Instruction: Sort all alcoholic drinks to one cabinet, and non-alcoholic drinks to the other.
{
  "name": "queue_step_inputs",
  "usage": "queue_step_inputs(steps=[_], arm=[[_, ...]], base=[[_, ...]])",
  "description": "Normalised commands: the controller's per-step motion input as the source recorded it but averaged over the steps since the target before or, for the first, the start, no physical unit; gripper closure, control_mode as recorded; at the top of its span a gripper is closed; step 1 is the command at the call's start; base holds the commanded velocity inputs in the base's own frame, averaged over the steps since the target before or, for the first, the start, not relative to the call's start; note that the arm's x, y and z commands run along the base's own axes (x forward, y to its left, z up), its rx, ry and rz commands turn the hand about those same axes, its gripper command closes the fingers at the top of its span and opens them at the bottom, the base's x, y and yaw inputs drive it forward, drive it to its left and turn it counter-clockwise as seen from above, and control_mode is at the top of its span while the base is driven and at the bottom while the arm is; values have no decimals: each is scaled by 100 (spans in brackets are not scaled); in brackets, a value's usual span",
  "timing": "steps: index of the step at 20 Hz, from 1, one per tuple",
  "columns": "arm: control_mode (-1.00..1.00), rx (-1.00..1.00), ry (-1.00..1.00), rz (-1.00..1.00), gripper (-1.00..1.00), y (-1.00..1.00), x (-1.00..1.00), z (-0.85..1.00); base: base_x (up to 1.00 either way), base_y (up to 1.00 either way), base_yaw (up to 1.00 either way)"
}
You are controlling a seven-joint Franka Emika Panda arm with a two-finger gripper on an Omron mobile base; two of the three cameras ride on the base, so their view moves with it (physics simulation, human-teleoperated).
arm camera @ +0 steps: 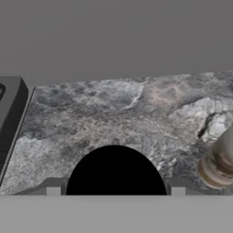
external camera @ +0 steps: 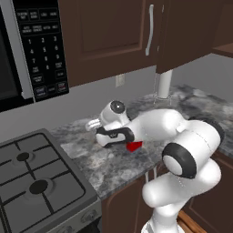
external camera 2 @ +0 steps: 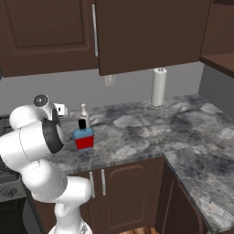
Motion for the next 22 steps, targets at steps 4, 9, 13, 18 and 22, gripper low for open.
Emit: queue_step_inputs(steps=[4, 9, 13, 18, 22], arm=[[-100, 2, -12, 0, 100, -20, -62, 56], [-100, 0, -14, 0, 100, -10, -56, 61], [-100, -1, -15, 0, 100, -6, -50, 66], [-100, -3, -11, 0, 100, -15, -54, 62], [-100, -2, -6, 0, 100, -20, -61, 56]], base=[[0, 0, 0], [0, 0, 0], [0, 0, 0], [0, 0, 0], [0, 0, 0]])
